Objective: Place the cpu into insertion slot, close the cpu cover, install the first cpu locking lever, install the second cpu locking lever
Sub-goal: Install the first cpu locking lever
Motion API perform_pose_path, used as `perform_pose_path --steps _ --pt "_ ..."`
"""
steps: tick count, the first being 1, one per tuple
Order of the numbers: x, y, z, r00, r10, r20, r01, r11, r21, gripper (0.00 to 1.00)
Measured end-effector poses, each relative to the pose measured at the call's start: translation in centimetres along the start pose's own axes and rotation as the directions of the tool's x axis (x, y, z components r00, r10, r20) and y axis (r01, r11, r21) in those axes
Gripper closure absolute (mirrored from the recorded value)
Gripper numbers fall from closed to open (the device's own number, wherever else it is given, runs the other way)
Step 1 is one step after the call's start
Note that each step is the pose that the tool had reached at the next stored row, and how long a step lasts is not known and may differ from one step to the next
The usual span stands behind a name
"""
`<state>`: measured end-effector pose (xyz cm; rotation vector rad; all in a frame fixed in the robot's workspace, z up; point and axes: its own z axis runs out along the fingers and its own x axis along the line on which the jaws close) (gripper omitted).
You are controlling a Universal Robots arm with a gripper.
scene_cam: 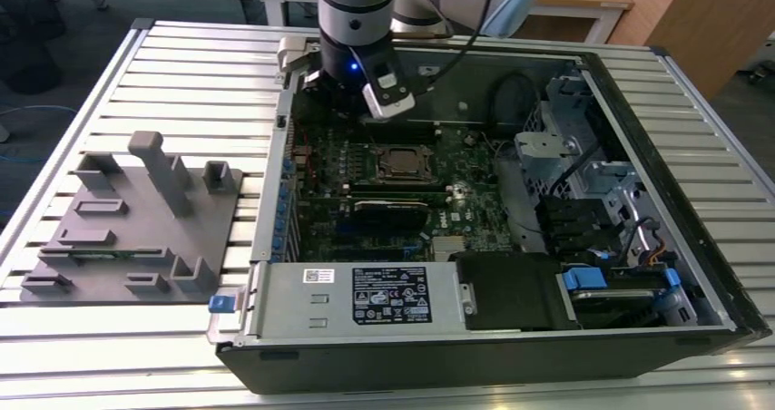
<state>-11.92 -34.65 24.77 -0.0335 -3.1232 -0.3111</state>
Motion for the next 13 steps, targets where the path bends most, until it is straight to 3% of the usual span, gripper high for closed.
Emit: perform_pose_path --steps 3,5,6,10,13 --pt "0.11 -0.07 0.02 1.0 0.0 -0.0003 0.0 1.0 -0.0099 0.9" --pt "0.16 -0.13 0.03 1.0 0.0 -0.0004 0.0 0.9998 -0.0214 0.9" --pt "0.18 -0.16 0.04 1.0 0.0 -0.0004 0.0 0.9996 -0.0286 0.9" --pt "0.2 -0.28 0.02 1.0 0.0 -0.0016 0.0 0.9971 -0.0755 0.9" --pt "0.2 -0.32 0.01 1.0 0.0 -0.0019 0.0 0.9958 -0.0917 0.9"
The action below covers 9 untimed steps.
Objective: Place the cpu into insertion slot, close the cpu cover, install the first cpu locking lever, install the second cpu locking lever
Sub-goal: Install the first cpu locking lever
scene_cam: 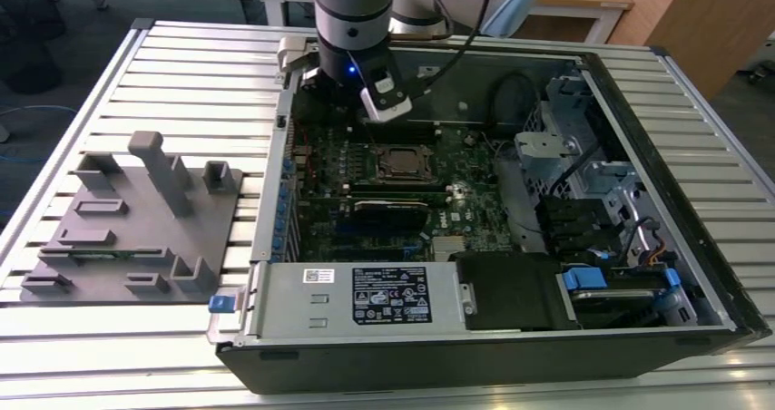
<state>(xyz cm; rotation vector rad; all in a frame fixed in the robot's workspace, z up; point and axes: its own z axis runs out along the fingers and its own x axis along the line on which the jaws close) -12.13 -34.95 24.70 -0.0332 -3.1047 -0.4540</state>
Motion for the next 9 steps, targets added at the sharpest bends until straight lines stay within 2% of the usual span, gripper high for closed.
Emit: perform_pose_path --steps 1,2,9 --pt "0.0 -0.02 0.0 1.0 0.0 -0.0003 0.0 0.9999 -0.0122 0.9" --pt "0.0 -0.03 0.0 1.0 0.0 -0.0004 0.0 0.9998 -0.0198 0.9" --pt "0.0 -0.03 0.01 1.0 0.0 -0.0005 0.0 0.9998 -0.0219 0.9"
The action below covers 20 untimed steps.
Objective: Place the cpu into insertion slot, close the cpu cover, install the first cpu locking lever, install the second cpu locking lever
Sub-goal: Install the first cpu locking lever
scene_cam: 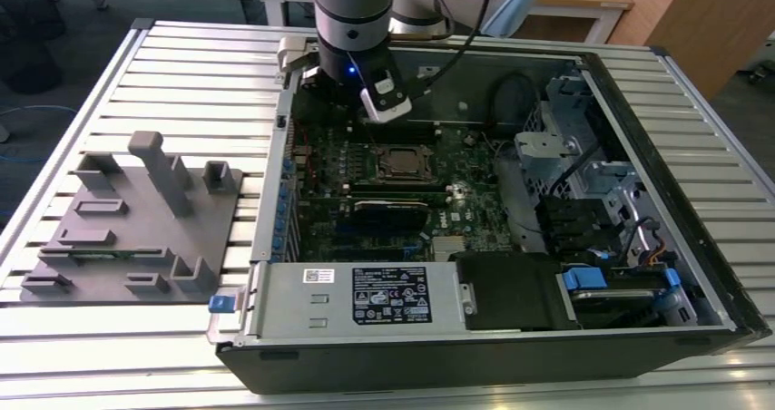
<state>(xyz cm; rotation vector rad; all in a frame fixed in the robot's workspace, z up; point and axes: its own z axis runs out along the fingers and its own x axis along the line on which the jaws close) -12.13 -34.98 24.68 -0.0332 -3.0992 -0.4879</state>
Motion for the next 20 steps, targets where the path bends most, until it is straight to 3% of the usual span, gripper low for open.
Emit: perform_pose_path --steps 4,8,20 --pt "-0.32 -0.01 0.07 1.0 0.0 0.0 0.0 1.0 0.0001 0.9" --pt "-1.14 0.0 0.11 1.0 0.0 0.0 0.0 1.0 0.0 0.9" --pt "-4.84 0.06 0.16 1.0 0.0 0.0001 0.0 1.0 0.0036 0.9"
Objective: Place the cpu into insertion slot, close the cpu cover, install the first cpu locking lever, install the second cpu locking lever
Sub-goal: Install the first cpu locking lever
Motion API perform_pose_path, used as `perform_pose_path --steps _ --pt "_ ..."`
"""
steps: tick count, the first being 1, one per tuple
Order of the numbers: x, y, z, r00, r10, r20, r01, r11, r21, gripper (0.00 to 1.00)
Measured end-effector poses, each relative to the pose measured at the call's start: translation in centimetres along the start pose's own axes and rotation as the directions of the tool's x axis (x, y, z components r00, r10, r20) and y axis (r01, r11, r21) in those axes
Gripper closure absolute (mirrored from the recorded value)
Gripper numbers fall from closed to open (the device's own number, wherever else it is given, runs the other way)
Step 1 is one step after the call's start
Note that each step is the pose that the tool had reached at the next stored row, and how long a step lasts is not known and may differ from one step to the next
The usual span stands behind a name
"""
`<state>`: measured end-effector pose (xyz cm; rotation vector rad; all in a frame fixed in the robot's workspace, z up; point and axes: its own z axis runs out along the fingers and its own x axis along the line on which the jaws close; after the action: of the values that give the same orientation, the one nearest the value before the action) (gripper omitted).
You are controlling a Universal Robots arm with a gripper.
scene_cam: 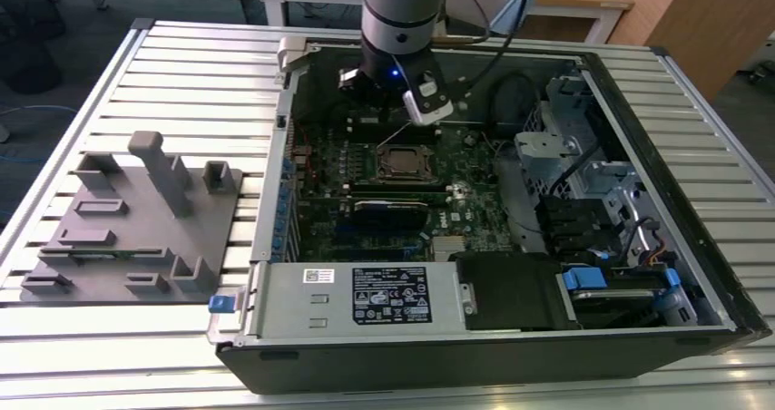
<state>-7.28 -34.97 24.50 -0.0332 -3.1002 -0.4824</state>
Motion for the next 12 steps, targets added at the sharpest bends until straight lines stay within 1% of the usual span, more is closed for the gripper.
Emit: perform_pose_path --steps 2,7,8,10,12 --pt "-0.41 0.01 0.0 1.0 0.0 0.0 0.0 1.0 0.0015 0.9" --pt "-0.45 0.01 0.0 1.0 0.0 0.0001 0.0 1.0 0.0028 0.9" --pt "-0.46 0.01 0.02 1.0 0.0 0.0002 0.0 1.0 0.0042 0.9" --pt "-0.45 0.0 0.03 1.0 0.0 0.0006 0.0 0.9999 0.0145 0.9" --pt "-0.46 -0.01 0.06 1.0 0.0 0.0029 0.0 0.9997 0.0243 0.9"
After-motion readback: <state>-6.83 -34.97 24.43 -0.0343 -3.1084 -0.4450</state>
